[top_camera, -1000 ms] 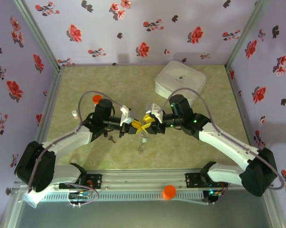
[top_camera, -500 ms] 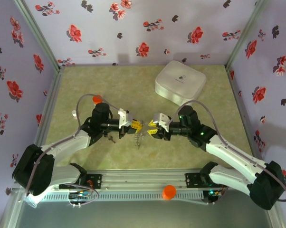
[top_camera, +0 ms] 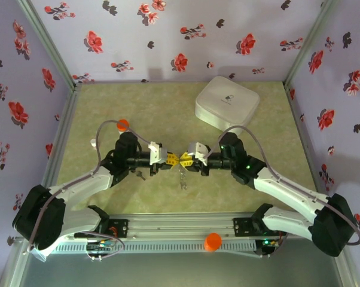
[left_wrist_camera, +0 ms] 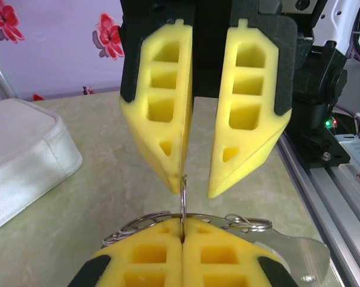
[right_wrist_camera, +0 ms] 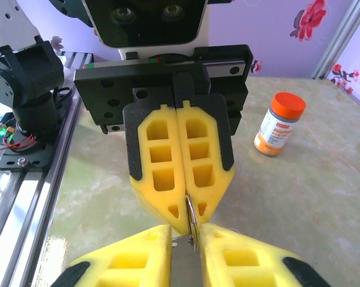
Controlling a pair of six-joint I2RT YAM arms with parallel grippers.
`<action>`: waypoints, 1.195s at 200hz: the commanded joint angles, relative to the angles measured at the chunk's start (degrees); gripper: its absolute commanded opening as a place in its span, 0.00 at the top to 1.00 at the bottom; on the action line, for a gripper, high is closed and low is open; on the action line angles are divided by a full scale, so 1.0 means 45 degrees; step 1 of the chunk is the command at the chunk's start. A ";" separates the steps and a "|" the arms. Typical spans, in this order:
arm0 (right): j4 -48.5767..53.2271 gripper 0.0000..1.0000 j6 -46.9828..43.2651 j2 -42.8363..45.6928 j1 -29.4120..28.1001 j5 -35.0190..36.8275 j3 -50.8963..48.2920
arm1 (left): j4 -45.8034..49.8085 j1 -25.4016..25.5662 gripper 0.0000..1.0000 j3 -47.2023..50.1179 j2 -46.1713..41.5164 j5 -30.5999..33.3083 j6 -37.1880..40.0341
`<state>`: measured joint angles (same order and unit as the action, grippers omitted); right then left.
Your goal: Put the keys on the keyring
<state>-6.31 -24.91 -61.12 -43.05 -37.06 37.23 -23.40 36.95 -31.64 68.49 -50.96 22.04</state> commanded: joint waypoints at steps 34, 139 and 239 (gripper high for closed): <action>-0.0377 0.94 -0.0167 -0.0217 -0.0199 -0.0115 0.0167 | -0.0583 0.0122 1.00 0.0113 -0.0319 0.0001 0.0393; -0.0018 1.00 -0.0588 -0.0062 -0.0239 -0.0014 0.0190 | -0.0831 0.0170 0.87 0.0118 -0.0318 0.0094 -0.0031; 0.0630 0.70 -0.0913 0.0153 -0.0375 0.0733 0.0054 | -0.1231 0.0212 1.00 0.0345 -0.0604 0.0375 0.0143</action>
<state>-4.86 -28.03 -62.04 -43.90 -35.70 37.34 -25.30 37.54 -30.50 67.83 -50.94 21.63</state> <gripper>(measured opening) 0.110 0.039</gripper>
